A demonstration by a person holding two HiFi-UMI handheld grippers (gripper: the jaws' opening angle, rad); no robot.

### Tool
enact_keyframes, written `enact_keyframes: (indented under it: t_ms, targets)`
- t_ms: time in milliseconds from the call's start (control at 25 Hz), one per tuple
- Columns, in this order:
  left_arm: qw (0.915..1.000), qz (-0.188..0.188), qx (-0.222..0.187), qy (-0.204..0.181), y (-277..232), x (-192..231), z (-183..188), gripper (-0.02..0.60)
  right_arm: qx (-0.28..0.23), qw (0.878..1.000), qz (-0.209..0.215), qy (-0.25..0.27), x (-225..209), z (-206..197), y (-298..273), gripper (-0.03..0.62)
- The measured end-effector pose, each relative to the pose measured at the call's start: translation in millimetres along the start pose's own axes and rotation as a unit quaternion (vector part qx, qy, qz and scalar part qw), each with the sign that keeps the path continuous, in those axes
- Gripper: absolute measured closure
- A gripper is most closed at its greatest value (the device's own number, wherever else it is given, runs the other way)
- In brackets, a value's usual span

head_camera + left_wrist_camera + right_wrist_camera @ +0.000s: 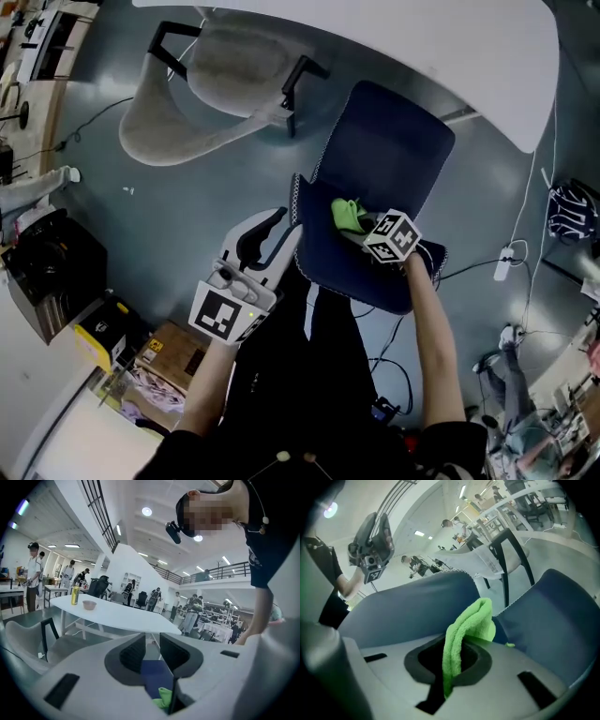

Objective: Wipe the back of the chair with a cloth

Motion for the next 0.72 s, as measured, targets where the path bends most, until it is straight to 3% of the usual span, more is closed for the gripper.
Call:
enact_keyframes:
  t_ms: [720]
  targets:
    - [0.9994,-0.021,-0.027,-0.003,-12.5,-13.0,27.5,0.485,-0.040,0.996,0.013,0.079,105.4,16.0,57.6,0.577]
Point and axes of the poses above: the fingertips, and each gripper's own axes: y backward along the fingers, x to its left, z out of its top, the point moved 2 cm from there along y, backward along the fingers, and after that the axes turned 2 degrees about y, right-handed, at the moved point
